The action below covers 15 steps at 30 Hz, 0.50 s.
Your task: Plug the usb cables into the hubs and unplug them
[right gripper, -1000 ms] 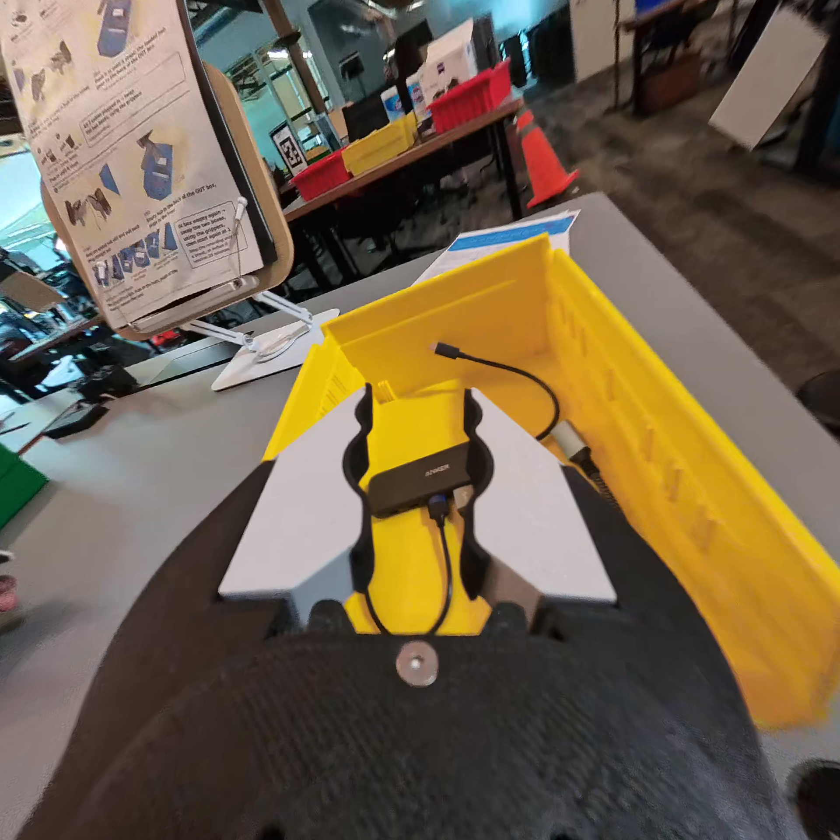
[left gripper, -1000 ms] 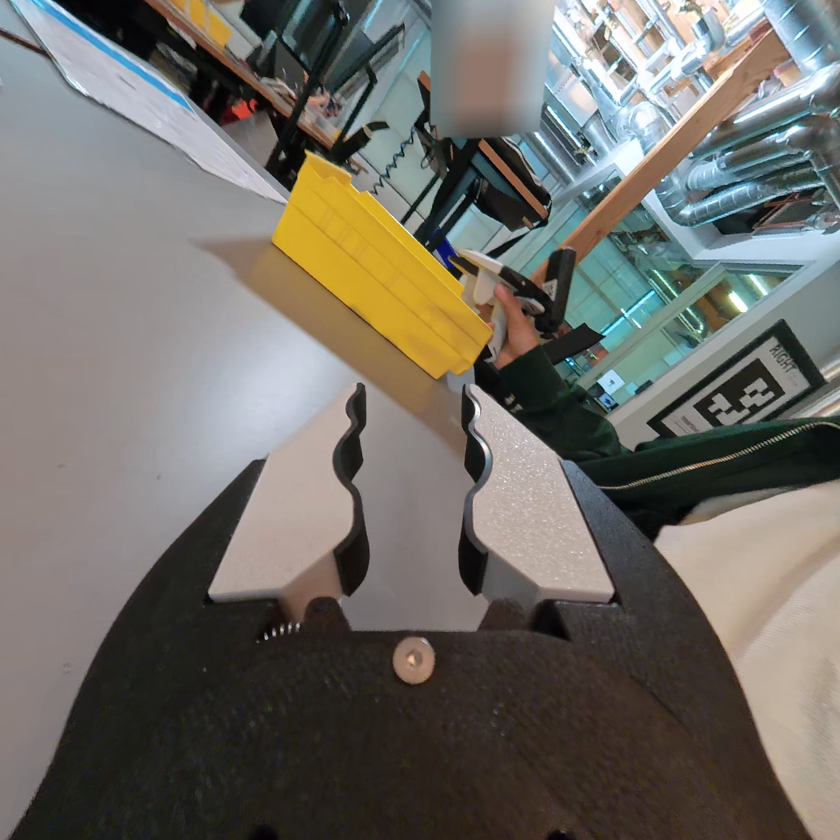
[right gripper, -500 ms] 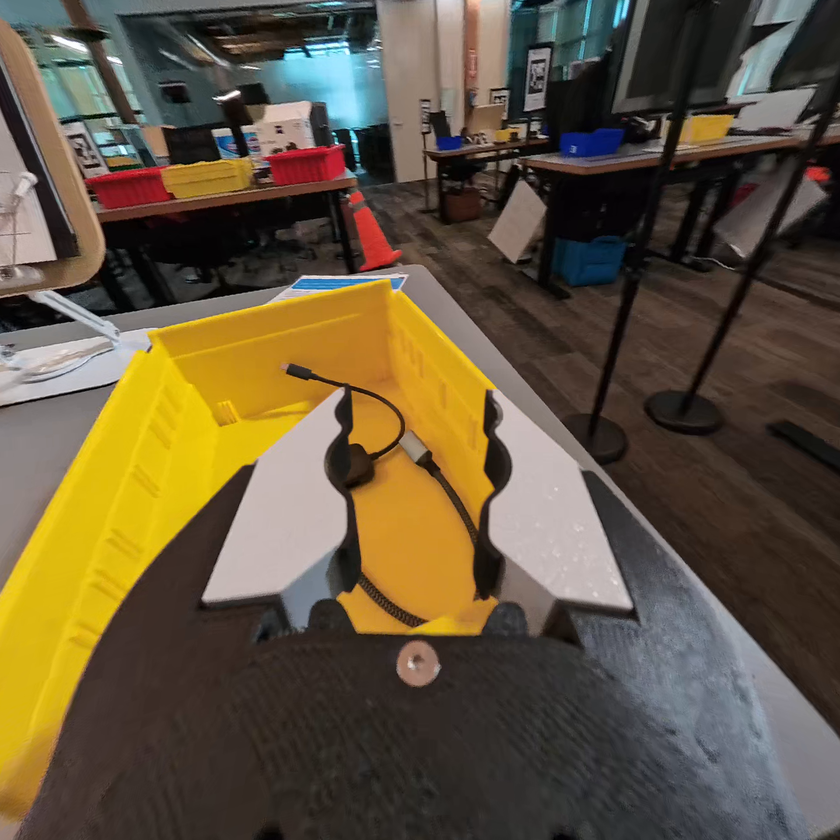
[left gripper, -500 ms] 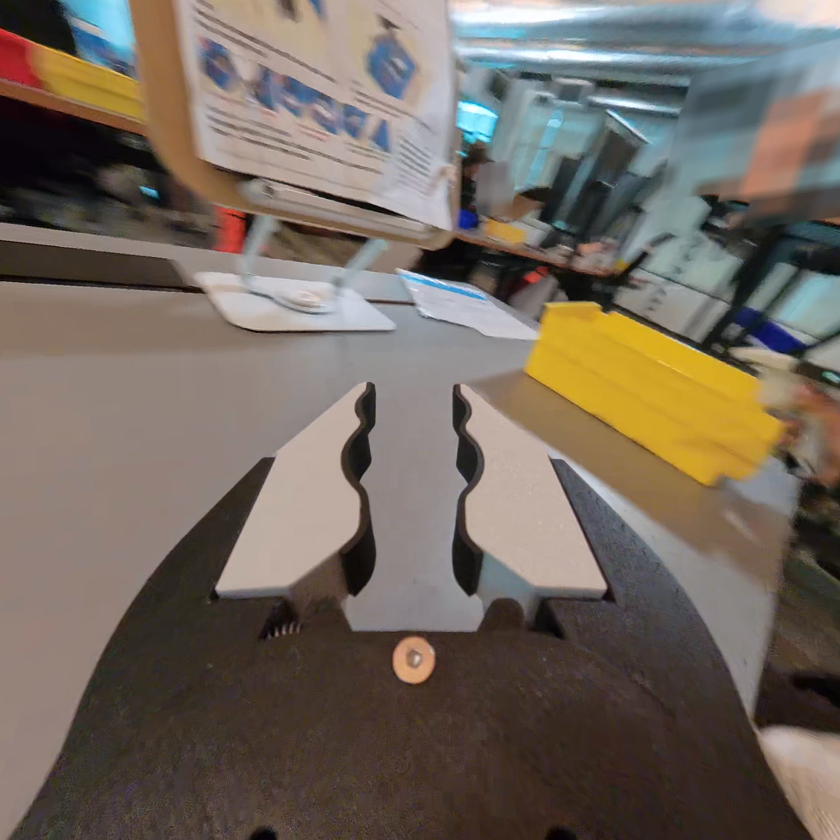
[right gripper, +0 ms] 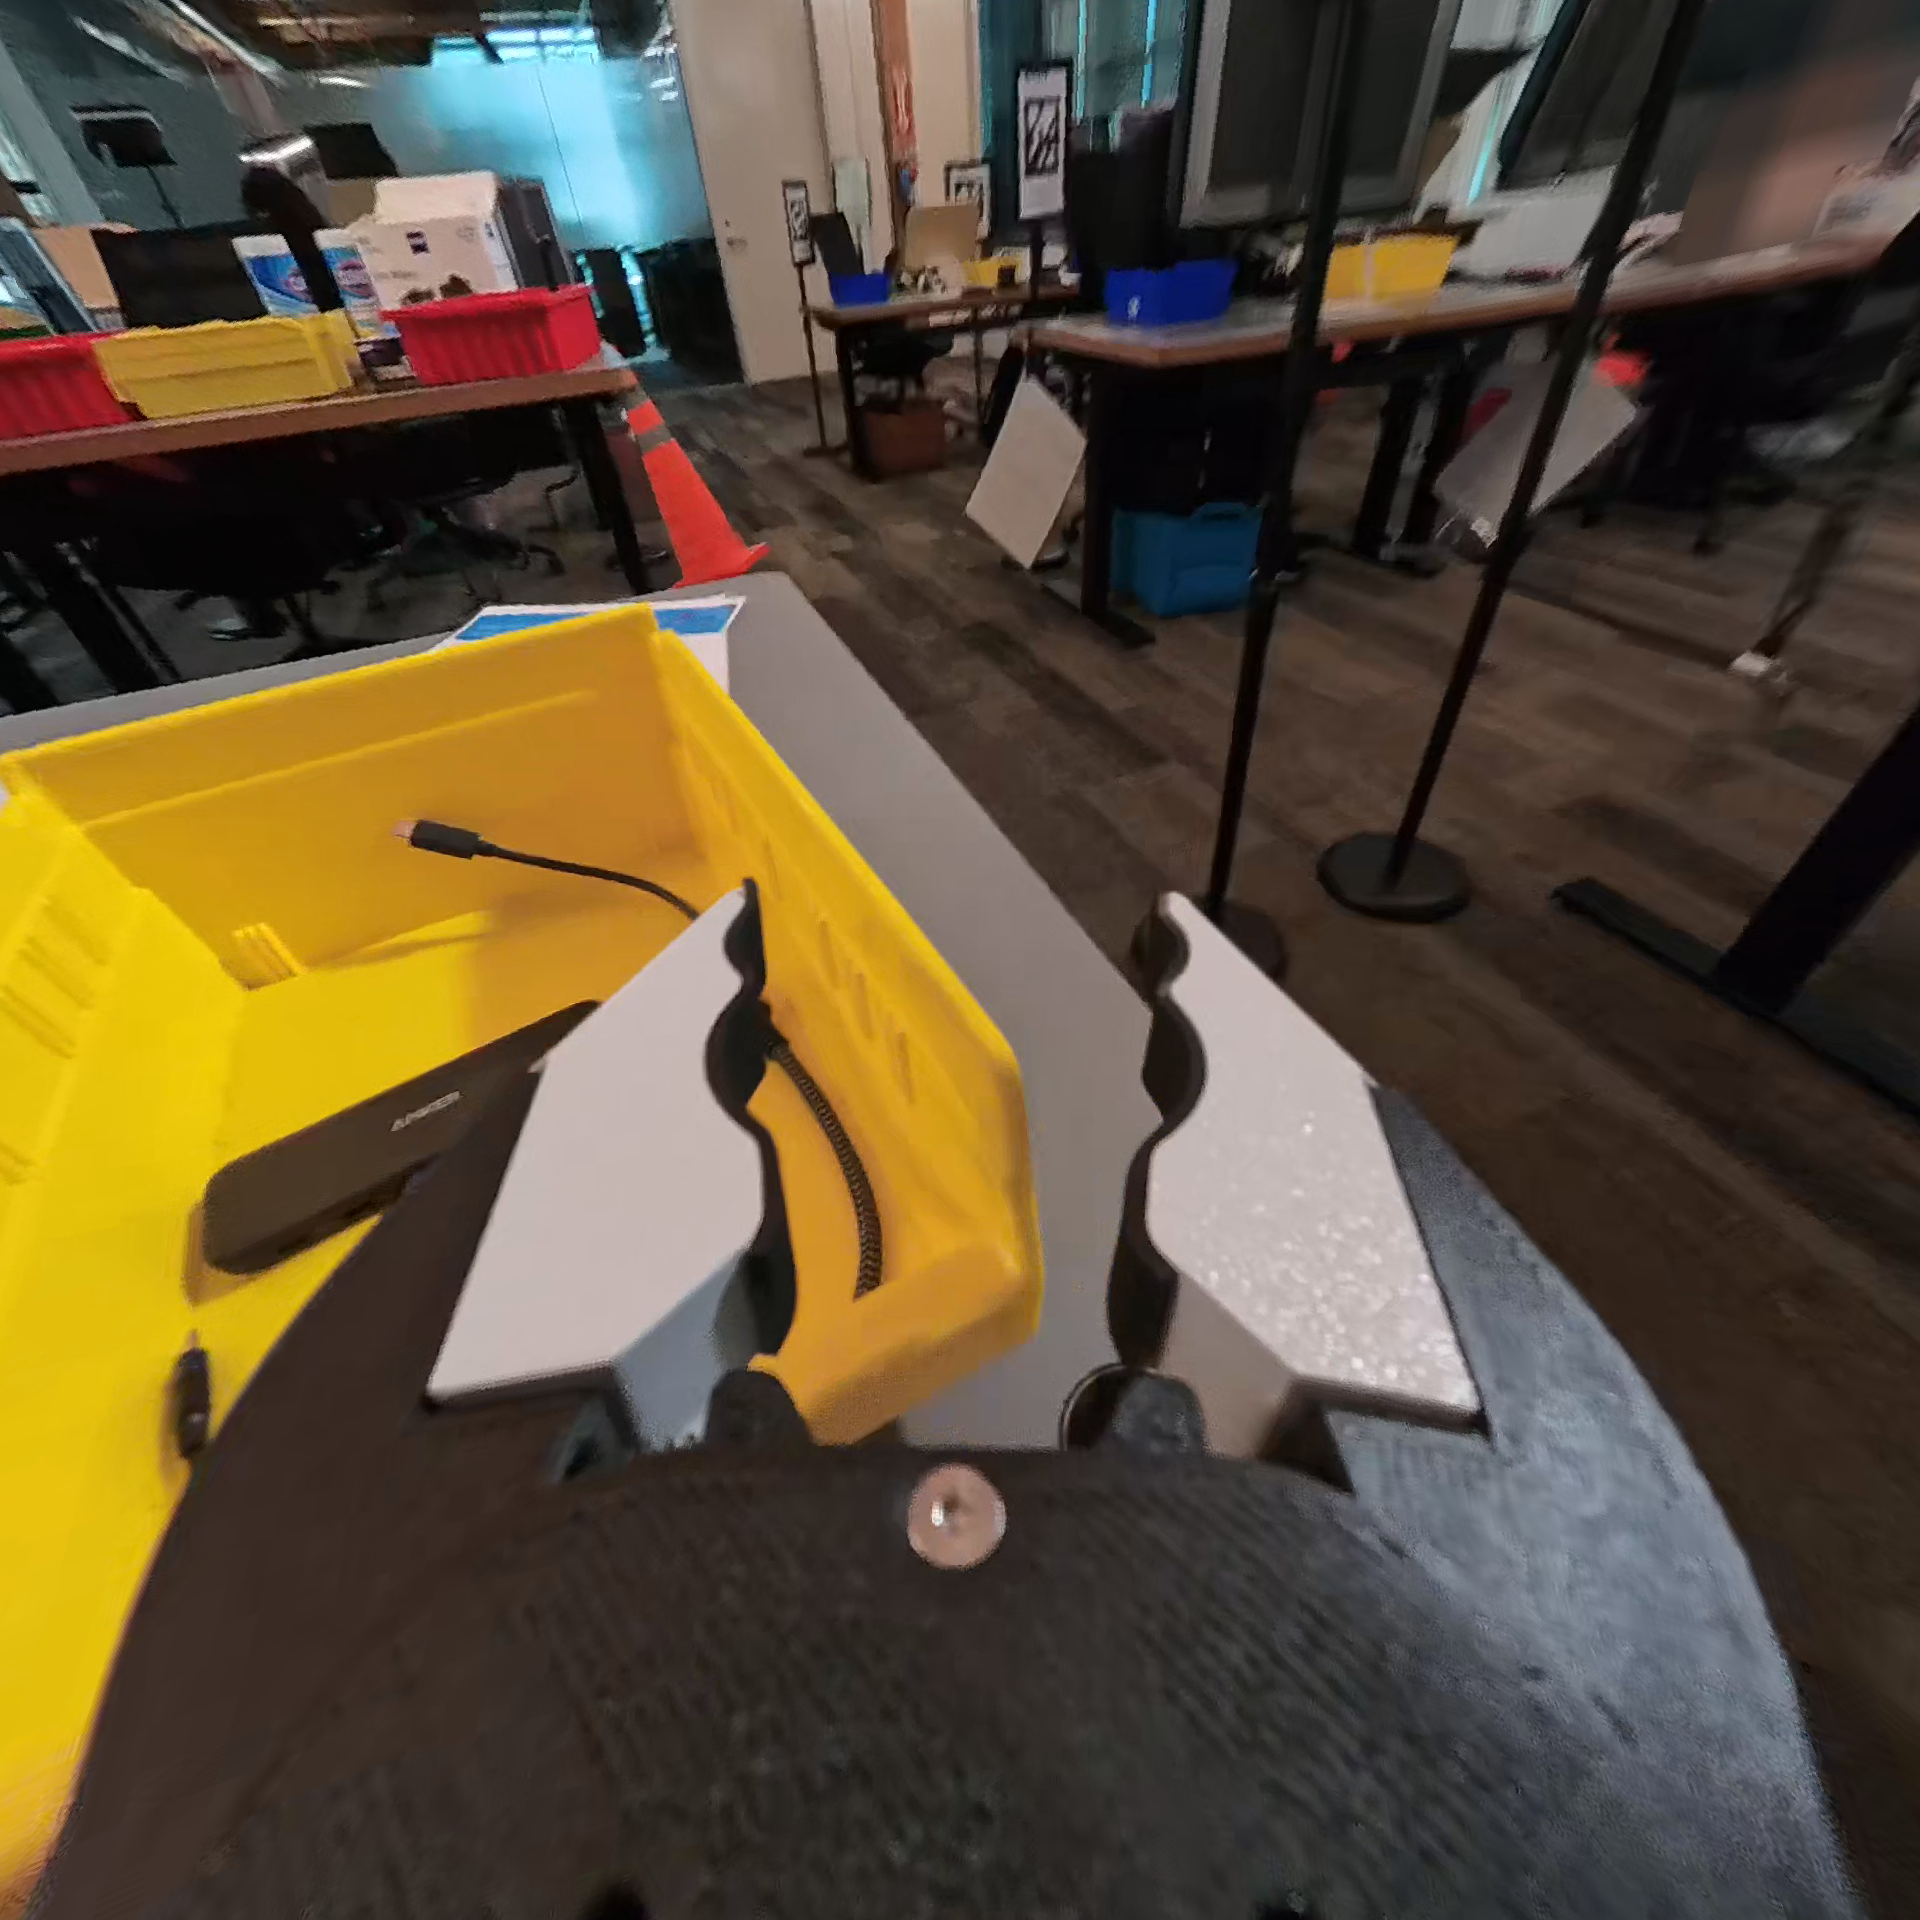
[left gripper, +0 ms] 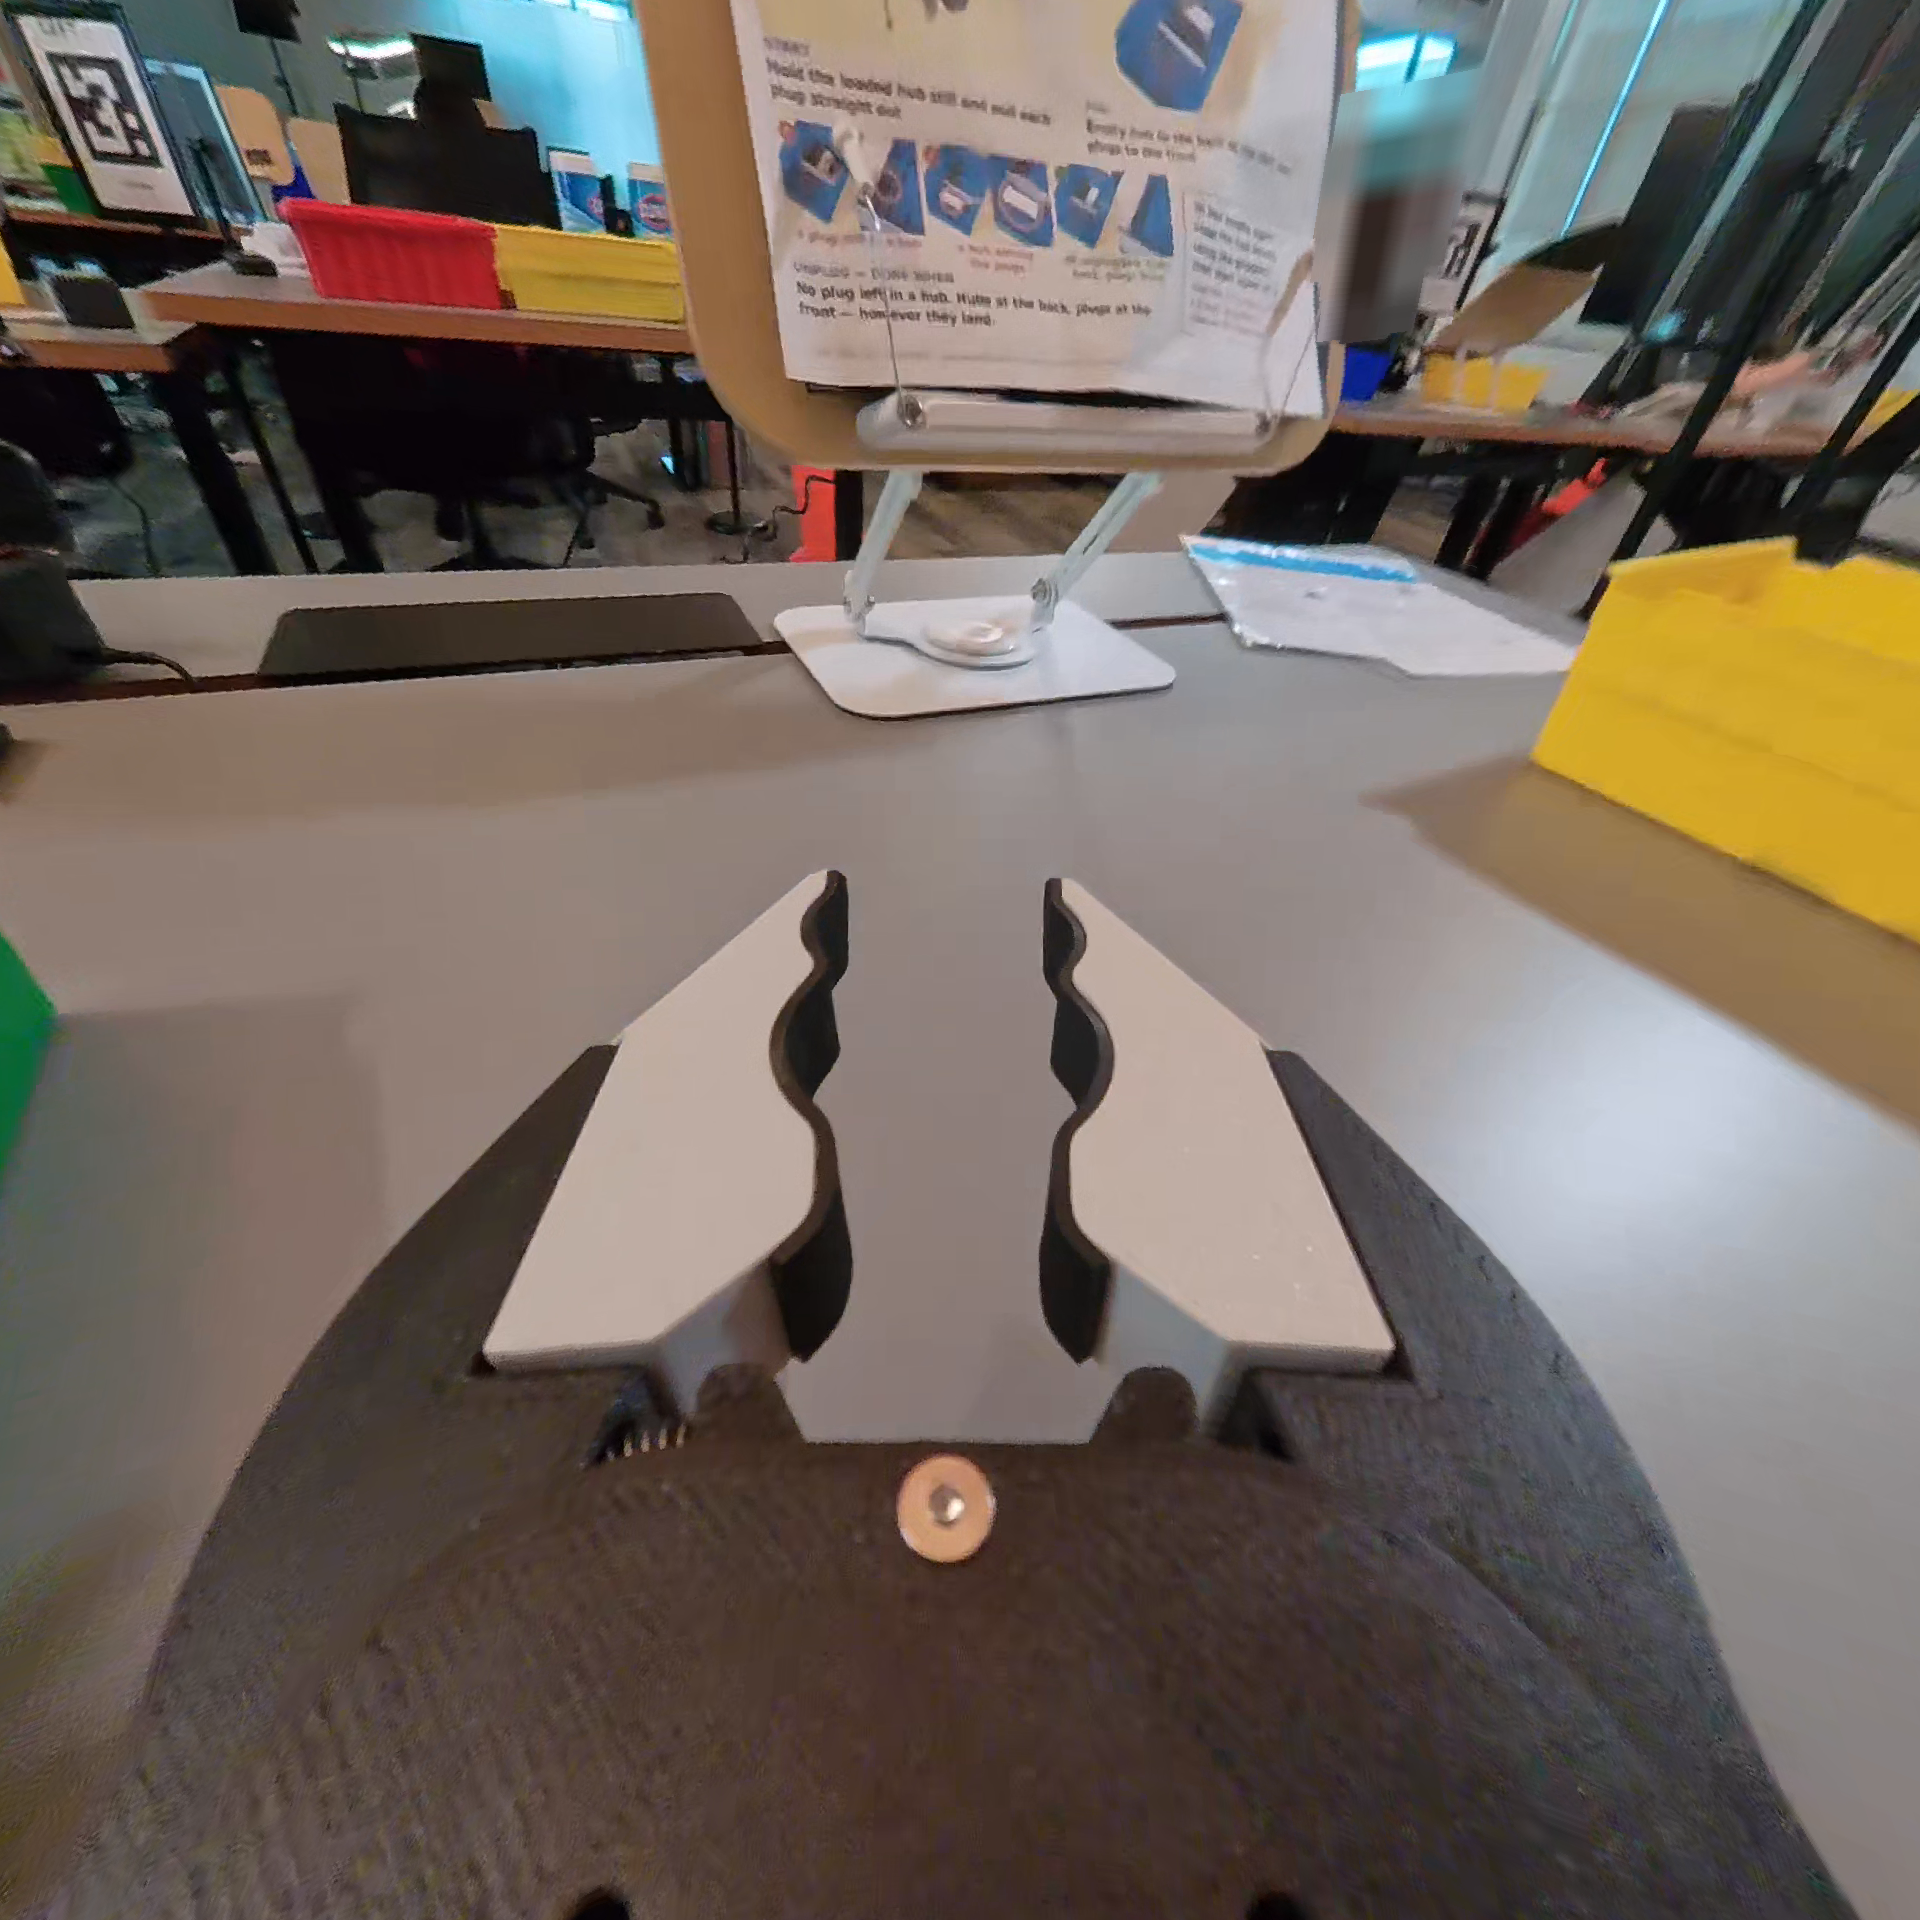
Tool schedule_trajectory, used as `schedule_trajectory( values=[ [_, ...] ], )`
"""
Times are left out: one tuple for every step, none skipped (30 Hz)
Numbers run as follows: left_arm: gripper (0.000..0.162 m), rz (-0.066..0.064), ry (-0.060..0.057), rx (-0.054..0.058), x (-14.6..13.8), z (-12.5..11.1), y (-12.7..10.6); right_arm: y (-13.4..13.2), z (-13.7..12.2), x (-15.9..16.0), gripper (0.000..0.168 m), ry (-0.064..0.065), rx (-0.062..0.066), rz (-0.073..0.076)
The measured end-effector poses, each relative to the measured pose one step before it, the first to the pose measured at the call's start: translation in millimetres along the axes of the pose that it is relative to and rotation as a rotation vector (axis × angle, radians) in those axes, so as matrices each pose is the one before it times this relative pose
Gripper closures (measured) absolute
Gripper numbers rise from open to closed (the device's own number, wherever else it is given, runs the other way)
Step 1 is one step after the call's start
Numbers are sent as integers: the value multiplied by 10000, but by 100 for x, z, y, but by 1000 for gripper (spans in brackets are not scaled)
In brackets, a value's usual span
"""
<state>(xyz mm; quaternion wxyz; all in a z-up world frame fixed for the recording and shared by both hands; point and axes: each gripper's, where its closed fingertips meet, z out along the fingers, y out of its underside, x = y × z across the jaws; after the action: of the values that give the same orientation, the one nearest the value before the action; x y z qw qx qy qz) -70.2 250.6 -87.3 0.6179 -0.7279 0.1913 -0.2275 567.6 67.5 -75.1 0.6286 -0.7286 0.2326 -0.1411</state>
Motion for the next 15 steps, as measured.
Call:
schedule_trajectory(
  values=[
    [126,-377,70,173,-189,-21,-294,310,219,-372,90,-406,-137,299],
    [126,-378,37,160,-170,26,-164,201,249,-850,86,-597,-52,290],
    [126,-286,25,77,-128,99,-5,43,308,-1153,80,-683,18,223],
    [127,-163,33,5,-36,159,71,49,354,-806,76,-390,-8,27],
    [127,-42,64,-64,79,209,129,179,343,-180,68,37,-116,-267],
    [126,64,66,-116,167,207,192,340,295,155,69,211,-208,-406],
    [126,123,23,-107,159,186,188,322,278,194,73,184,-194,-299],
    [127,150,-18,-65,116,189,123,78,237,151,74,108,-31,-142],
    [127,120,-26,-59,121,201,109,13,226,180,77,68,18,-11],
    [127,117,47,-97,218,195,215,330,296,361,80,113,-180,95],
    [127,151,66,-142,244,162,286,550,288,612,83,223,-320,153],
    [127,179,2,-152,136,109,248,439,197,735,85,272,-246,189],
    [127,176,-35,-98,107,-10,143,234,74,605,88,174,-99,240],
    [127,150,-28,-27,122,-126,36,128,-24,350,91,13,-40,287],
    [127,115,-16,37,151,-230,-52,196,-42,126,93,-110,-84,296]
  ],
)
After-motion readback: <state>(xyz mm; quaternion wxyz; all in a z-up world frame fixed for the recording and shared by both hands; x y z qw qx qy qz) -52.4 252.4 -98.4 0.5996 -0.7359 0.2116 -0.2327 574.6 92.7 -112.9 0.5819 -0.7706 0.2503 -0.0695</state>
